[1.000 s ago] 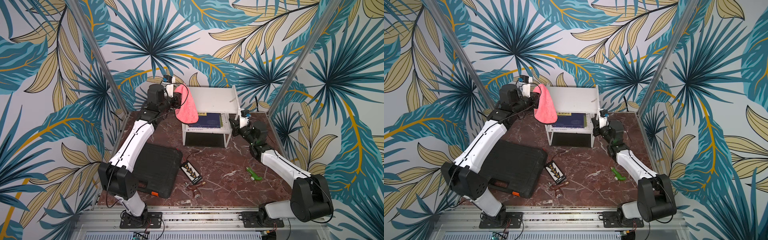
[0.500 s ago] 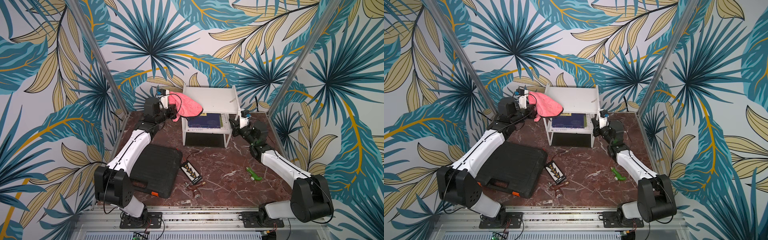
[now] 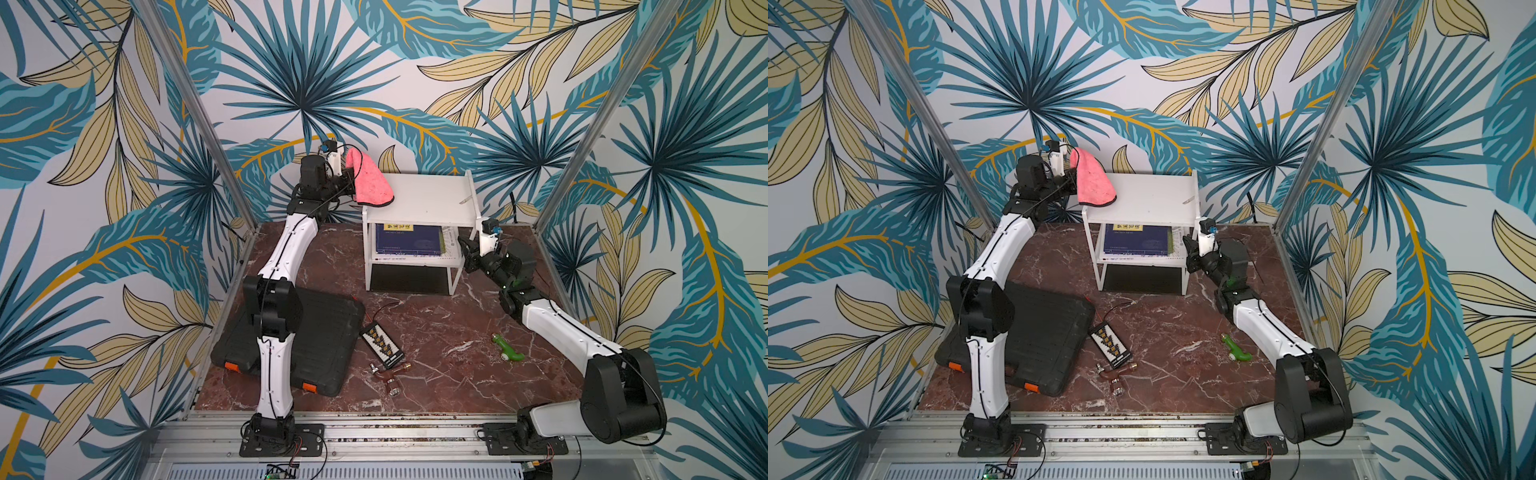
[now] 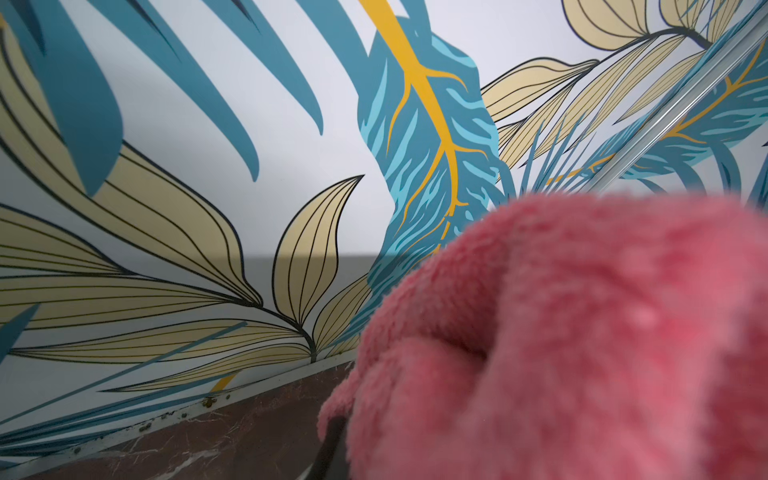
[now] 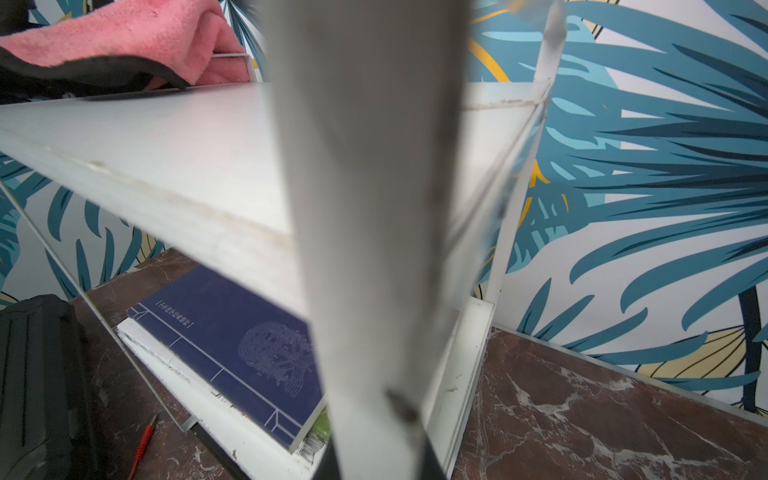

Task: Wipe the bookshelf clean with a cloth
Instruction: Hold the shelf at the center of the board.

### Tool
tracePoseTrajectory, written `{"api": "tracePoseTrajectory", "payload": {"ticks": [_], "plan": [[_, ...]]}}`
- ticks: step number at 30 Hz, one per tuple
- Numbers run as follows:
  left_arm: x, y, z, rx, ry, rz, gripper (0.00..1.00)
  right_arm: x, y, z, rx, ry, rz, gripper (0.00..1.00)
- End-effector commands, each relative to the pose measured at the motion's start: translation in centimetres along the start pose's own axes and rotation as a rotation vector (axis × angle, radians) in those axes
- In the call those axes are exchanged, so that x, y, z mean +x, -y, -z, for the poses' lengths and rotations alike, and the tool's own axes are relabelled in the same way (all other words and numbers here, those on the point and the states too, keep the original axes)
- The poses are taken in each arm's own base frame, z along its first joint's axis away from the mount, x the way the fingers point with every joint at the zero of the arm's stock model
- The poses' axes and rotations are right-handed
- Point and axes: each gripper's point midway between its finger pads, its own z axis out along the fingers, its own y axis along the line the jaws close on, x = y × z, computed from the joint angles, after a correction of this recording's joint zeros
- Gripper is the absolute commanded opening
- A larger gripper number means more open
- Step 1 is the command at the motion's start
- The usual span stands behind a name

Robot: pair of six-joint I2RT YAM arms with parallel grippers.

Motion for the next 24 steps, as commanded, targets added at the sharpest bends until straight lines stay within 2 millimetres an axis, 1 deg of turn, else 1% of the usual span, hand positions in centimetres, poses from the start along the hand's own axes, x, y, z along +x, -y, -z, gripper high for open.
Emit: {"api": "tracePoseTrajectory", "payload": {"ticks": [1,4,5,7,9,11,14,15,16,18,20,22,24], "plan": [[-0.5,5.5,1.7,0.132,-0.008,-0.024,0.0,3.9,-0.3,-0.4,-0.019,-0.135,-0.148,0.0],[-0.9,7.1,5.0,0.103,0.072,-0.079,0.0,4.0,-0.3,-0.1,-0.014,-0.136,-0.146,0.0],[-1.5,7.7,6.1,0.094,0.098,-0.101,0.0,4.0,-0.3,0.0,-0.011,-0.135,-0.145,0.0],[-1.6,8.2,6.7,0.089,0.101,-0.118,0.0,3.9,-0.2,0.2,-0.006,-0.138,-0.142,0.0],[-1.0,7.2,5.3,0.08,0.064,-0.115,0.0,4.0,-0.2,0.4,-0.003,-0.142,-0.137,0.0],[-0.7,5.7,2.8,0.074,0.035,-0.093,0.0,4.0,-0.2,0.6,-0.001,-0.145,-0.133,0.0],[-0.9,3.7,-0.9,0.095,0.035,-0.064,0.0,3.9,-0.3,0.6,-0.003,-0.142,-0.134,0.0],[-2.0,4.0,-1.5,0.106,0.06,-0.078,0.0,3.8,-0.3,0.6,-0.003,-0.139,-0.133,0.0],[-2.4,3.7,-2.2,0.107,0.072,-0.085,0.0,3.7,-0.3,0.7,-0.004,-0.138,-0.133,0.0],[-3.9,3.7,-2.5,0.107,0.114,-0.108,0.0,3.4,-0.3,0.8,-0.003,-0.133,-0.129,0.0],[-5.8,4.8,-1.3,0.132,0.155,-0.129,0.0,3.2,-0.3,0.9,-0.003,-0.13,-0.12,0.0],[-8.0,7.6,1.5,0.15,0.18,-0.186,0.0,2.9,-0.3,1.0,-0.001,-0.127,-0.113,0.0],[-8.2,9.2,3.8,0.116,0.187,-0.232,0.0,2.5,-0.2,1.0,0.006,-0.118,-0.115,0.0]]}}
